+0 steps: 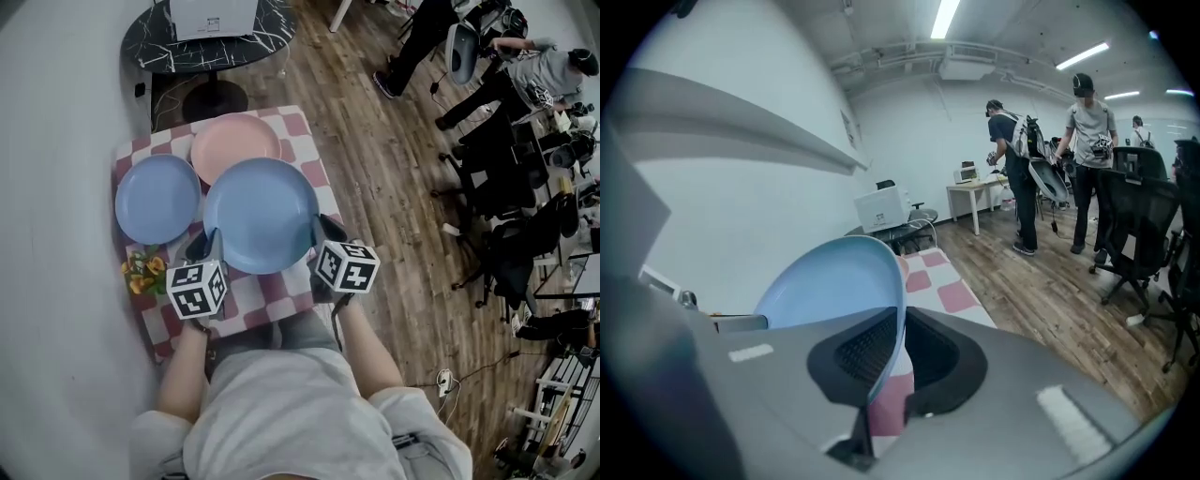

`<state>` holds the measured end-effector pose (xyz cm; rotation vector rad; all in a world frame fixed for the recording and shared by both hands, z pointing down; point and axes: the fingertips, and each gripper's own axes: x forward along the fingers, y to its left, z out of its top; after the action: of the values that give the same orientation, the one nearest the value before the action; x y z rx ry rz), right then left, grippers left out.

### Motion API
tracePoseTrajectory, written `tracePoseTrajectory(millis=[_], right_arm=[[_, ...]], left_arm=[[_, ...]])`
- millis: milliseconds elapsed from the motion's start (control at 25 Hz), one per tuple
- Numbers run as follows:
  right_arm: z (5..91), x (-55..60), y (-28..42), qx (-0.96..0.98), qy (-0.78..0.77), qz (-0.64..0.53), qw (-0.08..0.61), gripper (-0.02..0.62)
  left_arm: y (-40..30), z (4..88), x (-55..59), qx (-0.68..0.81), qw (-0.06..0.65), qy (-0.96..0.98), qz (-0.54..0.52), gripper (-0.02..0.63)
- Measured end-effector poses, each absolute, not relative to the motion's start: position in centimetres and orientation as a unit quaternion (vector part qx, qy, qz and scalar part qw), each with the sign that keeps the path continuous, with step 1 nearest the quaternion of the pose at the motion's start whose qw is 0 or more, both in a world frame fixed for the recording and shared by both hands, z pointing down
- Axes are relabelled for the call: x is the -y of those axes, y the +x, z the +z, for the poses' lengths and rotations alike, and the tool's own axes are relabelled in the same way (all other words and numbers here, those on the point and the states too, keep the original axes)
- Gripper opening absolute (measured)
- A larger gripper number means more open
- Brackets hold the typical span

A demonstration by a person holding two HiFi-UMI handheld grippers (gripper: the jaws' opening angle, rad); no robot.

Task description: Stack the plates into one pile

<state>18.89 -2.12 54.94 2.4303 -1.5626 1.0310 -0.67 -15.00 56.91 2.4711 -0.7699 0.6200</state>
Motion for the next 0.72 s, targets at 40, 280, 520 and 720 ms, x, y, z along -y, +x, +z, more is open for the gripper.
tracePoseTrajectory(millis=[40,280,520,720], right_arm=[[54.1,2.5,19.0,0.513,0.792,0.329,0.034,0.029],[50.2,5.4,20.0,0.543,0.783,0.302,0.023,0.028],[47.1,9.6,21.1,0.587,0.759,0.28,0.038,0.029],[44.6,13.4,22.3,0.628,0.734,0.254,0.054,0.029]], left_arm=[[-0.6,56.2,15.2,0.283,0.236,0.904,0.218,0.083],[-0.4,52.5,17.0,0.305,0.241,0.905,0.174,0.083],[-0.3,49.7,19.2,0.343,0.247,0.895,0.141,0.083],[0.2,47.9,20.8,0.386,0.246,0.881,0.119,0.084]])
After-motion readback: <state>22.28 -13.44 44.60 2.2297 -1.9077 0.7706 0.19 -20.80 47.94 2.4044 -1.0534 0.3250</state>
